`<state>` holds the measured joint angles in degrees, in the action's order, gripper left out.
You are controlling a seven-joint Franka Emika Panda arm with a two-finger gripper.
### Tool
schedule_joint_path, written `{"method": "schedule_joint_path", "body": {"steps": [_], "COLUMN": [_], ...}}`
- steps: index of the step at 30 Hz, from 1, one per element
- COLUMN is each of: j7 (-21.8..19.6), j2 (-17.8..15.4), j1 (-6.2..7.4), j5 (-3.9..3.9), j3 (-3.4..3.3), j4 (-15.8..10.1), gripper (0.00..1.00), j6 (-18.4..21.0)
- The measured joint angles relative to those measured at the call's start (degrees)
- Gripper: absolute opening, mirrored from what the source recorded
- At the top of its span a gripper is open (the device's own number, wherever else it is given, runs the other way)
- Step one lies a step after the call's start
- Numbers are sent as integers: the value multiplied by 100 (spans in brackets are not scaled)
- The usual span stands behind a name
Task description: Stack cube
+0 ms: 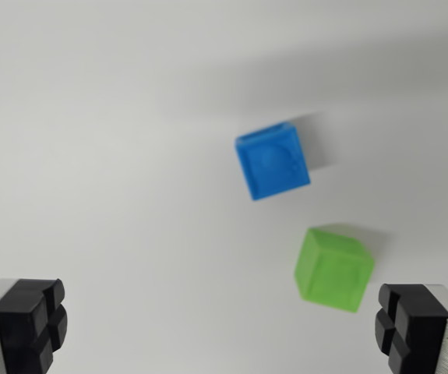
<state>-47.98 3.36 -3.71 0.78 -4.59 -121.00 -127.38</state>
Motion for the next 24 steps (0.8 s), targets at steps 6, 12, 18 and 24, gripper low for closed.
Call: {"method": "schedule_joint_path", "body": {"steps": [6, 12, 18, 24], "j7": [-11, -18, -22, -24], "j2": [-10, -11, -7, 34], "j1": [-30, -68, -106, -151], "j5": [0, 0, 0, 2], "j3": [-34, -69, -110, -152], "j4": [-239, -480, -733, -976], "gripper": [100, 100, 100, 100], "j6": [-206, -425, -660, -915]}}
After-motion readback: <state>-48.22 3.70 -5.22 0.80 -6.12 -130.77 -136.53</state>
